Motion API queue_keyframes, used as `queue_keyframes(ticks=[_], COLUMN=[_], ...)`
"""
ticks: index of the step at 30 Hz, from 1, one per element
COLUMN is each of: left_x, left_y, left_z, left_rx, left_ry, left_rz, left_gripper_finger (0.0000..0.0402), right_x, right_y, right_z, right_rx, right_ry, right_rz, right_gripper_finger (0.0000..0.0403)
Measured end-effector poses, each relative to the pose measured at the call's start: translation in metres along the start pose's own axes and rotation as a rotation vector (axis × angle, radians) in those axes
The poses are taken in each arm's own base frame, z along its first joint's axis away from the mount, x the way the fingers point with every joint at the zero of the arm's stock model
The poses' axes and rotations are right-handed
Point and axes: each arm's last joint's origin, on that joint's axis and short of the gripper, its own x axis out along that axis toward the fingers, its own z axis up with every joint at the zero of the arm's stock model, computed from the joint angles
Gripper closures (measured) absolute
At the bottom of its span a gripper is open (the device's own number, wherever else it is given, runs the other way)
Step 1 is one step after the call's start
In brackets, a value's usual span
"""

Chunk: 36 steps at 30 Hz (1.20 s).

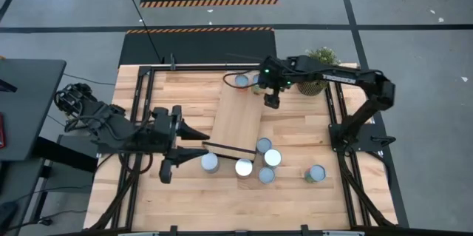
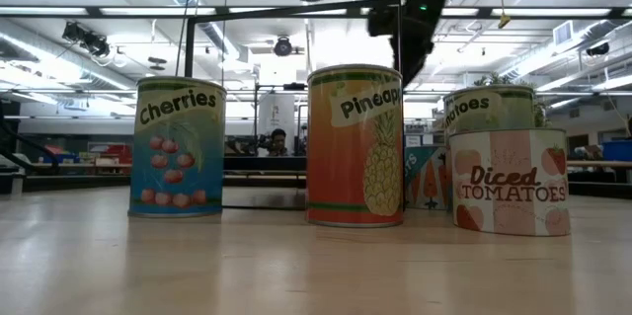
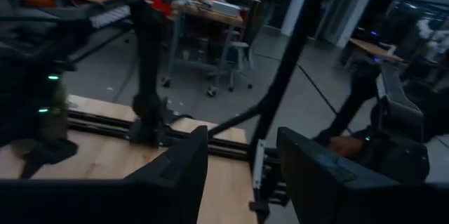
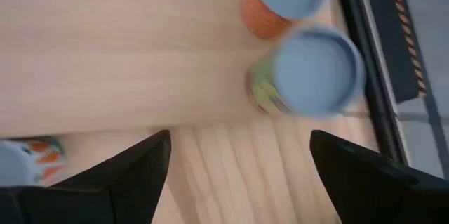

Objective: Pick and place cans onto a shelf
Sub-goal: Adjust the green can on the shelf, then put the right blue can on the shelf

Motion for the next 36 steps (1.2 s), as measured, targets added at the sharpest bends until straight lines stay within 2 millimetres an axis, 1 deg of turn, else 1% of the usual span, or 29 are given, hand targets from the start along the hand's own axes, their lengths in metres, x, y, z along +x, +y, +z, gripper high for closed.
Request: queue_keyframes(ticks=[2,5,7,11,14,19,27,31,34,36], left_x=[0.001,0.002,0.003,0.006,0.008,0.01,0.01,0.01,0.011,0.012], left_y=[0.002,0.003,0.005,0.01,0.013,0.017,0.018,0.021,0.027,0.032], left_z=[0.0,0.001,0.001,0.003,0.005,0.006,0.007,0.003,0.0,-0.003], left_rx=[0.02,0.046,0.061,0.062,0.074,0.076,0.092,0.12,0.131,0.135], left_ry=[-0.004,-0.009,-0.014,-0.024,-0.035,-0.037,-0.044,-0.019,0.019,0.05], left_rz=[0.027,0.039,0.058,0.084,0.1,0.114,0.146,0.194,0.223,0.252], left_gripper_finger=[0.0225,0.0225,0.0225,0.0225,0.0225,0.0225,0.0225,0.0225,0.0225,0.0225], right_x=[0.002,0.016,0.025,0.045,0.055,0.071,0.075,0.077,0.071,0.062], right_y=[-0.002,-0.005,-0.007,-0.014,-0.021,-0.032,-0.047,-0.047,-0.045,-0.042], right_z=[-0.011,-0.023,-0.026,-0.027,-0.022,-0.021,-0.018,-0.018,-0.021,-0.023], right_rx=[0.012,0.032,0.043,0.042,0.043,0.057,0.014,0.034,0.049,0.057], right_ry=[0.001,0.022,0.035,0.053,0.028,0.03,-0.031,-0.034,0.0,0.011], right_rz=[0.016,0.037,0.049,0.05,0.068,0.069,0.039,0.047,0.032,0.031], right_gripper_finger=[0.0055,0.0055,0.0055,0.0055,0.0055,0.0055,0.0055,0.0055,0.0055,0.0055])
